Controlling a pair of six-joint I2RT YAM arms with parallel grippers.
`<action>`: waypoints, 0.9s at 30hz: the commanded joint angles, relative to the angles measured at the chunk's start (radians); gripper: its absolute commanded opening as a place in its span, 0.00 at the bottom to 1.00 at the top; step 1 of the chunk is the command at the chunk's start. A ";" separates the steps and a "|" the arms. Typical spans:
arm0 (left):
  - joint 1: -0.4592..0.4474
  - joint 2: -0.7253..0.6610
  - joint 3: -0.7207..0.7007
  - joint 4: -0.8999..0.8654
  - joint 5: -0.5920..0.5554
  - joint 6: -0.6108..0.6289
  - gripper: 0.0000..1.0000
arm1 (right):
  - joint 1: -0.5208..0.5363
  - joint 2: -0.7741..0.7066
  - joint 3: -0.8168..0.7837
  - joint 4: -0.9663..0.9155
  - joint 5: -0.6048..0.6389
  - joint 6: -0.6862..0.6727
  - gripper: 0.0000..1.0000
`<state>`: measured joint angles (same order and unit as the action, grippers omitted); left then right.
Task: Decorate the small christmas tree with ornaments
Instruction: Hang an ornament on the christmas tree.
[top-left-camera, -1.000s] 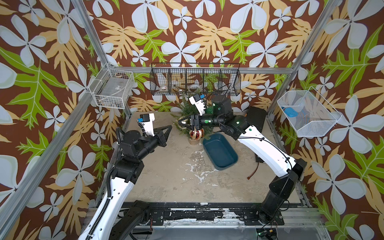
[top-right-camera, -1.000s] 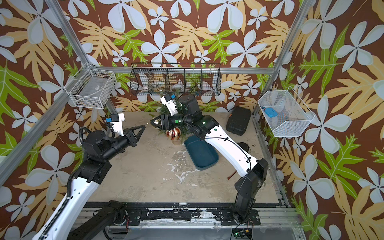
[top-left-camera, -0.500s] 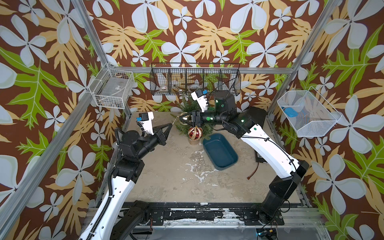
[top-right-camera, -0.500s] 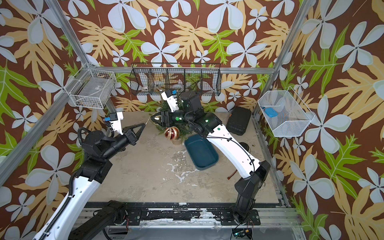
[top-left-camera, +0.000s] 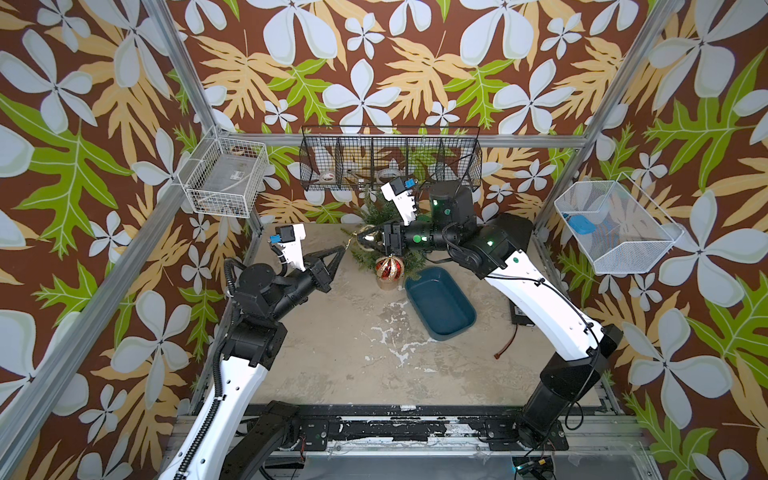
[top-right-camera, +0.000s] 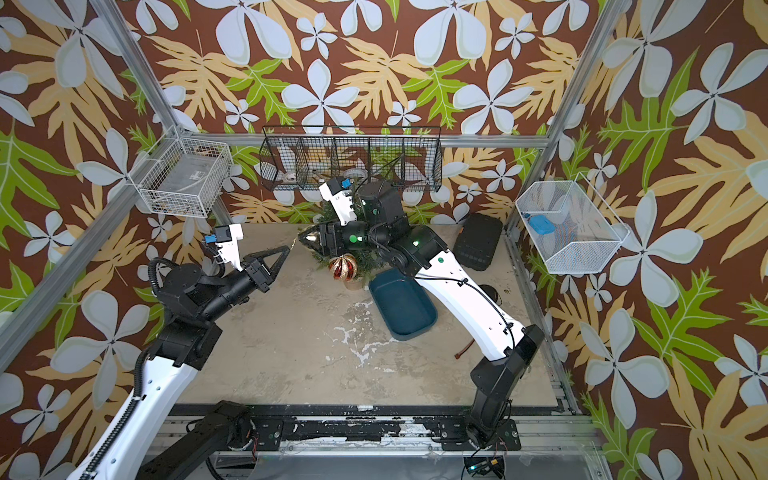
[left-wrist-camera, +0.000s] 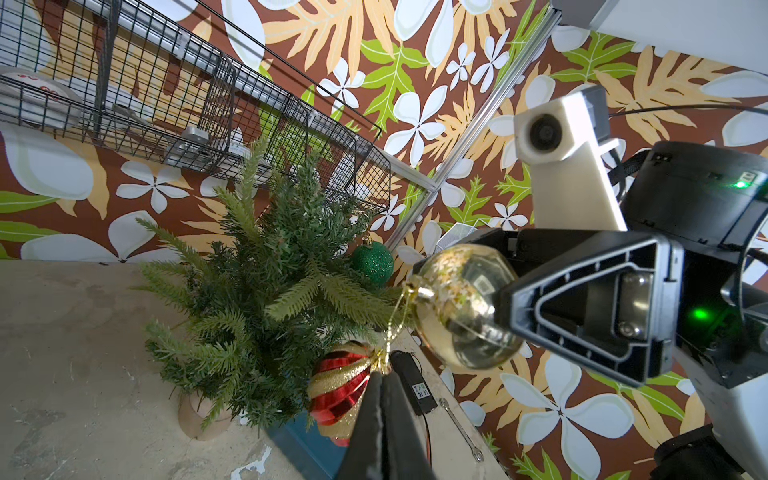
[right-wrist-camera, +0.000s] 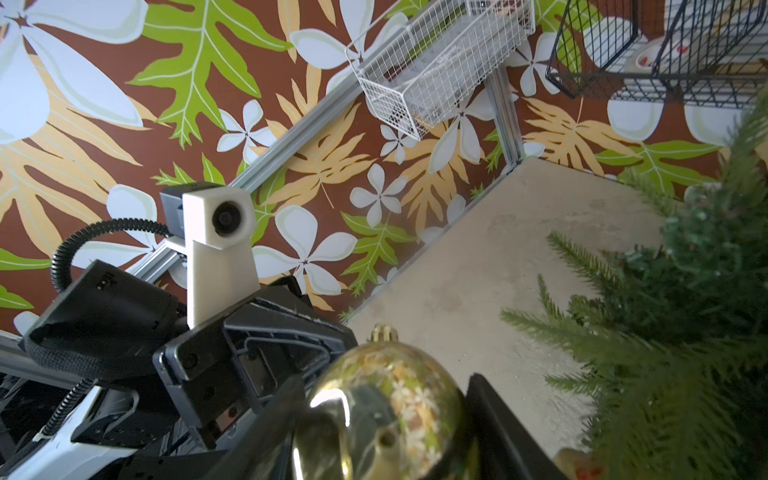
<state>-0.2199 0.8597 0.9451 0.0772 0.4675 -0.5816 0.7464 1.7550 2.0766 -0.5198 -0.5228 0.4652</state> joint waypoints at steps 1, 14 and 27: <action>0.001 0.005 0.017 0.024 -0.030 0.006 0.00 | 0.000 0.043 0.074 -0.037 0.031 -0.029 0.59; 0.001 0.050 0.026 0.036 -0.097 0.037 0.00 | -0.002 0.174 0.232 -0.127 0.095 -0.086 0.59; 0.002 0.071 -0.027 0.107 -0.112 0.025 0.00 | -0.001 0.185 0.211 -0.137 0.097 -0.100 0.59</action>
<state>-0.2199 0.9295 0.9199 0.1246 0.3637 -0.5518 0.7456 1.9392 2.2921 -0.6651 -0.4194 0.3775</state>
